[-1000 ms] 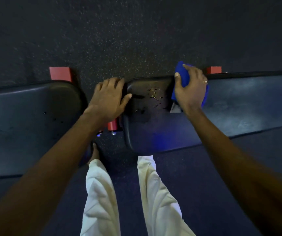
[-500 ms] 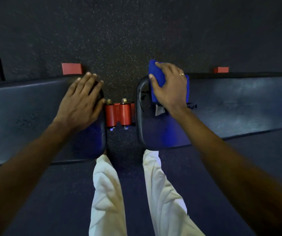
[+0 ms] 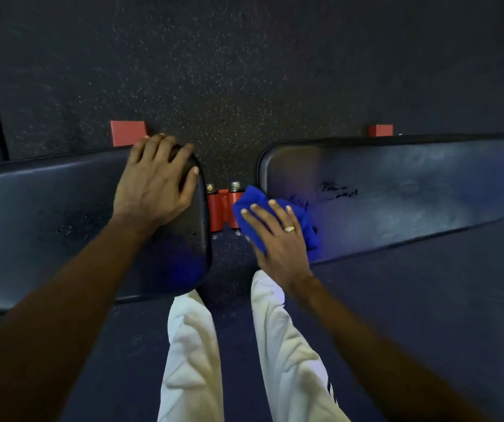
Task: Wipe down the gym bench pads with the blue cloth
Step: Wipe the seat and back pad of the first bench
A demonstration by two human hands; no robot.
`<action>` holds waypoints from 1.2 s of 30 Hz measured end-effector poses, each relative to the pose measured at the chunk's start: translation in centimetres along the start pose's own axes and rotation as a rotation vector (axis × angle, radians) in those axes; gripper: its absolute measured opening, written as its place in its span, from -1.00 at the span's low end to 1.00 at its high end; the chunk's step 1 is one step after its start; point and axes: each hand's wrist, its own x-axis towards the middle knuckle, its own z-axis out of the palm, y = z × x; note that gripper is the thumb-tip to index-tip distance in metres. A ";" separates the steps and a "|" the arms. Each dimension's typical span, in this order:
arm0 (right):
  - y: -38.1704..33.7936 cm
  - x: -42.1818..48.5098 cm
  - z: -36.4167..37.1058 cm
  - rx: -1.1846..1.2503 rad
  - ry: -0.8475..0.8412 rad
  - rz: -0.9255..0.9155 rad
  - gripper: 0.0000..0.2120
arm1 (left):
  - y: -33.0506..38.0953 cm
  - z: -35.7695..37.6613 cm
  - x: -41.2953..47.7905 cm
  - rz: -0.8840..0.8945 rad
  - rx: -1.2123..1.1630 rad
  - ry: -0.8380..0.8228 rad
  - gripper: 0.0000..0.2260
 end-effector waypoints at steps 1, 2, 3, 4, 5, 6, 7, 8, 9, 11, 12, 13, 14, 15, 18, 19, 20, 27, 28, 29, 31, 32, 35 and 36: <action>0.5 0.2 -0.1 0.022 0.026 0.033 -0.46 | 0.0 0.1 -0.1 0.000 -0.001 0.003 -0.57; 1.1 1.1 -0.4 0.043 0.055 0.065 -0.47 | 0.0 0.2 0.0 0.002 -0.003 0.004 -0.57; 1.8 2.5 -0.8 0.064 0.082 0.094 -0.50 | 0.0 0.3 0.1 0.003 -0.004 0.007 -0.56; 2.4 4.3 -1.3 0.088 0.115 0.124 -0.52 | -0.1 0.3 0.1 0.001 -0.008 0.009 -0.56; 2.9 6.3 -1.8 0.111 0.143 0.156 -0.54 | -0.1 0.4 0.1 -0.002 -0.013 0.009 -0.56; 3.2 7.9 -2.1 0.128 0.169 0.181 -0.56 | -0.2 0.4 0.1 -0.007 -0.016 0.007 -0.55; 3.4 8.9 -2.4 0.142 0.183 0.201 -0.57 | -0.2 0.5 0.0 -0.010 -0.017 0.003 -0.54; 3.6 9.0 -2.6 0.152 0.189 0.213 -0.57 | -0.1 0.5 0.0 -0.010 -0.019 -0.002 -0.53; 3.8 8.2 -2.7 0.159 0.189 0.224 -0.57 | 0.0 0.5 0.0 -0.008 -0.021 -0.003 -0.52; 5.0 4.9 -2.6 0.172 0.205 0.275 -0.56 | 0.1 0.3 0.1 -0.012 -0.014 0.004 -0.51; 6.2 2.9 -2.5 0.190 0.228 0.329 -0.56 | 0.1 0.3 0.2 -0.012 -0.009 0.008 -0.51; 7.6 1.1 -2.5 0.220 0.264 0.405 -0.55 | 0.0 0.4 0.1 -0.014 -0.005 0.010 -0.51; 9.0 0.1 -2.6 0.253 0.308 0.499 -0.55 | 0.0 0.5 0.1 -0.018 -0.001 0.008 -0.51; 10.2 -0.1 -2.7 0.281 0.358 0.603 -0.54 | 0.0 0.5 0.1 -0.019 0.005 0.005 -0.50; 11.3 2.0 -3.1 0.330 0.464 0.847 -0.51 | 0.1 0.6 0.3 -0.019 0.021 -0.010 -0.49; 10.6 2.9 -3.1 0.332 0.486 0.889 -0.50 | 0.1 0.7 0.3 -0.022 0.024 -0.013 -0.49; 9.6 3.5 -2.8 0.334 0.495 0.907 -0.49 | 0.1 0.7 0.3 -0.027 0.025 -0.013 -0.49; 3.7 -1.3 -1.2 0.193 0.080 0.238 -0.42 | 0.6 0.5 0.3 -0.045 0.065 -0.012 -0.48; 4.3 -1.6 -1.2 0.181 0.054 0.154 -0.42 | 0.7 0.5 0.3 -0.045 0.070 -0.002 -0.48; 5.0 -1.6 -1.1 0.186 0.068 0.128 -0.44 | 0.7 0.5 0.3 -0.043 0.074 0.005 -0.48; 6.2 -0.9 -1.3 0.241 0.168 0.247 -0.50 | 0.6 0.5 0.4 -0.034 0.076 0.003 -0.49; 6.2 -0.5 -1.3 0.275 0.231 0.363 -0.51 | 0.6 0.6 0.4 -0.033 0.081 0.001 -0.49; 1.8 1.3 -0.8 0.300 0.309 0.625 -0.46 | 0.7 0.7 0.2 -0.029 0.094 0.019 -0.49; -0.1 1.4 -0.4 0.297 0.273 0.603 -0.44 | 0.7 0.6 0.2 -0.022 0.088 0.021 -0.50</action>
